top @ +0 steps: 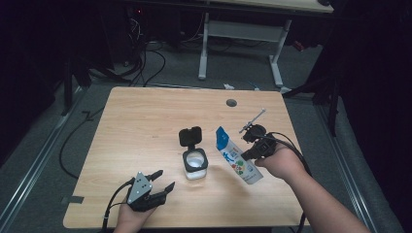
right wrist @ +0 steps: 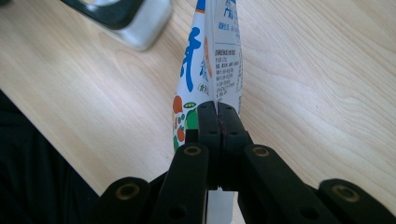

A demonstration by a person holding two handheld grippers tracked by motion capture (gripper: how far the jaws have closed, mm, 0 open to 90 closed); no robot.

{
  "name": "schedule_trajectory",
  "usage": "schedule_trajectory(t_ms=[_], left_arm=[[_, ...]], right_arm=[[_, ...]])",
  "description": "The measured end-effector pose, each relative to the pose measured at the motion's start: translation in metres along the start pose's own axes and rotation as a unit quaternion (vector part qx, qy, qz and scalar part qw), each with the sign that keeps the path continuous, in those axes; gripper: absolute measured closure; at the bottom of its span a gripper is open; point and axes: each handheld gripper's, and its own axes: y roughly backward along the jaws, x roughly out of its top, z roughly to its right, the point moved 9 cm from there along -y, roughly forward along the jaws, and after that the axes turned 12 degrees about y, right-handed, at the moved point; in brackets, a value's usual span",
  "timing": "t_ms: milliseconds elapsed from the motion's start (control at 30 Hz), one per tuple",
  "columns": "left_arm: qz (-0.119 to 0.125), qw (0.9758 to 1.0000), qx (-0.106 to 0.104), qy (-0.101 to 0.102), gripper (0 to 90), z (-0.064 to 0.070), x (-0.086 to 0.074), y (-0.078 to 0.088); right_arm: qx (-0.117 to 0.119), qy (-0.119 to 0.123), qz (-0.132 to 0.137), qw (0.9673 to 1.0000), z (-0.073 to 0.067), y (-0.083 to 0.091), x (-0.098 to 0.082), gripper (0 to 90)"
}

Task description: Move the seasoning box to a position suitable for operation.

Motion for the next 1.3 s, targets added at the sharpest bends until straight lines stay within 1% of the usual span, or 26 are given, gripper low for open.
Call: schedule_trajectory(t_ms=[67, 167, 200, 233, 267, 333, 400, 467, 500, 533, 633, 700, 767, 967, 1000, 1033, 1067, 1100, 1133, 1267, 1300], left_arm=[[0.005, 1.0, 0.003, 0.0, 39.4, -0.003, 0.004, 0.002], [0.011, 0.9999, 0.009, 0.005, 39.7, -0.009, 0.009, 0.005], [0.013, 0.9998, 0.011, 0.003, 39.7, -0.01, 0.011, 0.006], [0.016, 0.9998, 0.012, 0.004, 39.8, -0.011, 0.013, 0.006], [0.019, 0.9997, 0.012, 0.006, 39.8, -0.012, 0.014, 0.006], [0.021, 0.9996, 0.014, 0.008, 39.9, -0.013, 0.017, 0.007], [0.023, 0.9996, 0.013, 0.009, 40.0, -0.014, 0.018, 0.007], [0.024, 0.9996, 0.014, 0.01, 40.0, -0.015, 0.019, 0.008], [0.028, 0.9994, 0.014, 0.012, 40.0, -0.015, 0.02, 0.008], [0.027, 0.9995, 0.015, 0.011, 40.1, -0.015, 0.021, 0.008], [0.027, 0.9994, 0.017, 0.011, 40.1, -0.017, 0.022, 0.009], [0.028, 0.9993, 0.019, 0.013, 40.5, -0.019, 0.021, 0.008], [0.024, 0.9995, 0.021, 0.01, 40.9, -0.02, 0.019, 0.008], [0.021, 0.9995, 0.02, 0.013, 41.3, -0.018, 0.017, 0.007], [0.021, 0.9995, 0.02, 0.012, 41.4, -0.018, 0.017, 0.007], [0.02, 0.9995, 0.02, 0.013, 41.5, -0.018, 0.016, 0.007], [0.019, 0.9995, 0.02, 0.013, 41.5, -0.018, 0.016, 0.007], [0.02, 0.9995, 0.019, 0.013, 41.6, -0.017, 0.017, 0.007], [0.019, 0.9995, 0.019, 0.012, 41.6, -0.017, 0.017, 0.007], [0.021, 0.9995, 0.019, 0.015, 41.7, -0.017, 0.017, 0.007], [0.021, 0.9995, 0.019, 0.016, 41.7, -0.017, 0.017, 0.008]], right_arm=[[-0.002, -0.006, -0.003, 1.0, 0.005, -0.002, -0.006, 90.0], [-0.008, -0.012, -0.008, 0.9999, 0.014, -0.004, -0.014, 90.0], [-0.011, -0.019, -0.009, 0.9997, 0.016, -0.005, -0.016, 90.0], [-0.014, -0.017, -0.01, 0.9997, 0.02, -0.006, -0.019, 90.0], [-0.015, -0.027, -0.013, 0.9995, 0.021, -0.006, -0.021, 90.0], [-0.02, -0.024, -0.019, 0.9993, 0.027, -0.008, -0.026, 90.0], [-0.022, -0.033, -0.023, 0.9989, 0.03, -0.01, -0.031, 90.0], [-0.025, -0.035, -0.027, 0.9987, 0.032, -0.012, -0.034, 90.0], [-0.025, -0.039, -0.03, 0.9985, 0.033, -0.013, -0.036, 90.0], [-0.025, -0.04, -0.028, 0.9985, 0.034, -0.014, -0.037, 90.0], [-0.025, -0.041, -0.03, 0.9984, 0.036, -0.016, -0.04, 90.0], [-0.021, -0.044, -0.028, 0.9984, 0.035, -0.017, -0.04, 90.0], [-0.021, -0.046, -0.025, 0.9984, 0.035, -0.016, -0.041, 90.0], [-0.02, -0.043, -0.018, 0.9987, 0.035, -0.016, -0.042, 90.0], [-0.022, -0.052, -0.022, 0.9982, 0.034, -0.015, -0.043, 90.0], [-0.019, -0.046, -0.014, 0.9987, 0.035, -0.016, -0.042, 90.0], [-0.02, -0.044, -0.013, 0.9987, 0.035, -0.016, -0.043, 90.0], [-0.021, -0.048, -0.013, 0.9985, 0.035, -0.016, -0.044, 90.0], [-0.021, -0.048, -0.007, 0.9986, 0.035, -0.016, -0.043, 90.0], [-0.025, -0.054, 0.003, 0.9982, 0.036, -0.015, -0.045, 90.0], [-0.027, -0.053, 0.013, 0.9982, 0.036, -0.015, -0.045, 90.0]])
